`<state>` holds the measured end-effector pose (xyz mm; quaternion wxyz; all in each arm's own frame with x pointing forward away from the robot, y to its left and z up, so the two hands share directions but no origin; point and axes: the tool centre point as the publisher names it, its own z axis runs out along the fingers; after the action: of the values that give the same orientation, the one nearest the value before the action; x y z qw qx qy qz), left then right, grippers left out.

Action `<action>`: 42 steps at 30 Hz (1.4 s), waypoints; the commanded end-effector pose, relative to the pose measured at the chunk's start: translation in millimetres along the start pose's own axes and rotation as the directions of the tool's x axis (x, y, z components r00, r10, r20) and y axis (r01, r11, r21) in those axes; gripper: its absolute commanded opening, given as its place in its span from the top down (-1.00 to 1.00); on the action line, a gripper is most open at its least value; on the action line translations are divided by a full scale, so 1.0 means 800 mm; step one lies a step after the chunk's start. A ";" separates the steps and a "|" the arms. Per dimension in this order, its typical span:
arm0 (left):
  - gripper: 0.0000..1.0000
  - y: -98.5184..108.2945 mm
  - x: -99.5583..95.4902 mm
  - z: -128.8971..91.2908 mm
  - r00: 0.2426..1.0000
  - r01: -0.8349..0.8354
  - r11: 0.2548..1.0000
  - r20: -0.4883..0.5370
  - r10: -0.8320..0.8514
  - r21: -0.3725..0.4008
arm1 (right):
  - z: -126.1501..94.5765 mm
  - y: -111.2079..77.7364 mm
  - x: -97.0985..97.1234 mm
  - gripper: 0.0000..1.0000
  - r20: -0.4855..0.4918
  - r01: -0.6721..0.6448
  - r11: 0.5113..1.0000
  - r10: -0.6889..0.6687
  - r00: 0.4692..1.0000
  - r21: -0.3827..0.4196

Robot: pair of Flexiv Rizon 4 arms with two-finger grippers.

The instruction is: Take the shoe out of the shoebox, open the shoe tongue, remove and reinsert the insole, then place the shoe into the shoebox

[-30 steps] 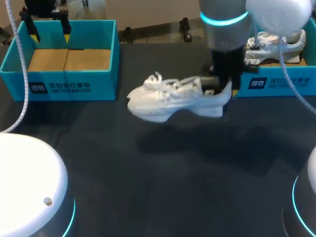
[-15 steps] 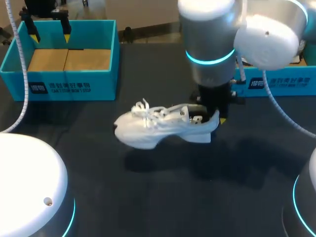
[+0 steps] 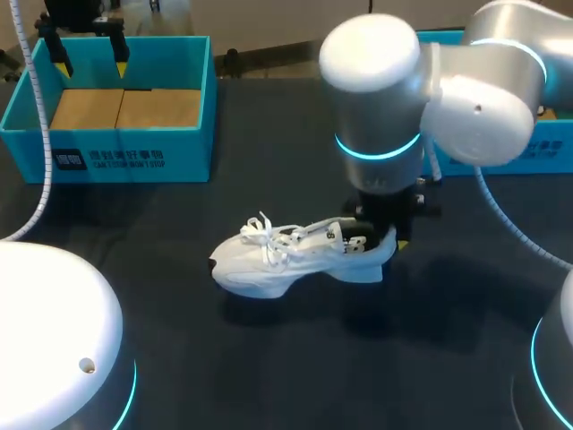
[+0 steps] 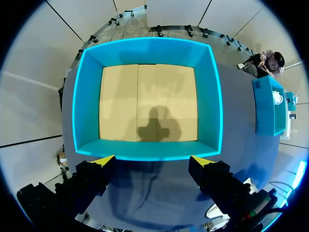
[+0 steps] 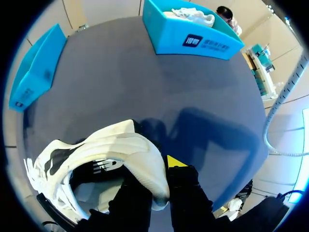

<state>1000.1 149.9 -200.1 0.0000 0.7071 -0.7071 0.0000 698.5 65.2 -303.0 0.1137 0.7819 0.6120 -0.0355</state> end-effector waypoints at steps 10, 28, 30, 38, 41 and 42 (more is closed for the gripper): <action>-1.00 0.000 0.000 0.000 1.000 0.000 1.000 0.000 0.000 0.000 | 0.032 -0.006 0.001 1.00 0.014 0.050 0.999 -0.050 0.999 0.020; -1.00 0.000 0.000 0.000 1.000 0.000 1.000 0.000 0.000 0.000 | 0.058 -0.016 0.030 1.00 0.052 0.118 0.993 -0.120 0.991 0.030; -1.00 0.000 0.000 0.000 1.000 0.000 1.000 0.000 0.000 0.000 | 0.058 -0.021 0.033 1.00 0.050 0.121 0.992 -0.122 0.991 0.030; -1.00 0.000 0.000 0.000 1.000 0.000 1.000 0.000 0.000 0.000 | 0.061 -0.033 0.036 1.00 0.035 0.099 0.995 -0.100 0.994 0.031; -1.00 0.000 0.000 0.000 1.000 0.000 1.000 0.000 0.000 0.000 | 0.060 -0.034 0.036 1.00 0.034 0.093 0.995 -0.094 0.995 0.019; -1.00 0.000 0.000 0.000 1.000 0.000 1.000 0.000 0.000 0.000 | 0.060 -0.034 0.035 1.00 0.035 0.092 0.996 -0.092 0.995 0.016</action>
<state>1000.1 149.9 -200.0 0.0000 0.7071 -0.7071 0.0000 686.3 88.0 -359.5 0.1154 0.7528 0.6450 -0.0632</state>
